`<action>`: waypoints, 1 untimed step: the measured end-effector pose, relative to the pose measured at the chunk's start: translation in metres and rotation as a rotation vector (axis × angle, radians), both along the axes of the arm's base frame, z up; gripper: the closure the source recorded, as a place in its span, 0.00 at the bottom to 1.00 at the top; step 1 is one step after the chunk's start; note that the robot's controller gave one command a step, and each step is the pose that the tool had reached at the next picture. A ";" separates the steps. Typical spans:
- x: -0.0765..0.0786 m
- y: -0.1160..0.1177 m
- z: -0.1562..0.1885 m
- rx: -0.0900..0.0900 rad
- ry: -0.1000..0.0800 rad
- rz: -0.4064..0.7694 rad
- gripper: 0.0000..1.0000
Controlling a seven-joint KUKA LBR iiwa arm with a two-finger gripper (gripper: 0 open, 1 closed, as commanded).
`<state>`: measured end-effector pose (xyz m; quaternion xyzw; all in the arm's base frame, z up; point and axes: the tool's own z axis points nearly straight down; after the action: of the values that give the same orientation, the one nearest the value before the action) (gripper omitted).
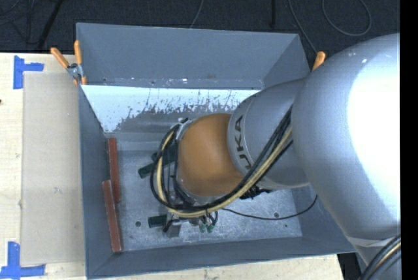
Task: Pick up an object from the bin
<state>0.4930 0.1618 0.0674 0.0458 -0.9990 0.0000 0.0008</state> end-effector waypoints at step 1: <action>0.000 0.000 0.012 0.000 -0.001 -0.006 1.00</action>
Offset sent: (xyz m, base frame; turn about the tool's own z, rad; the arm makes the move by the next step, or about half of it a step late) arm 0.0001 0.0001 0.0122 0.0000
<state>0.4934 0.1614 0.0794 0.0430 -0.9991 -0.0001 0.0003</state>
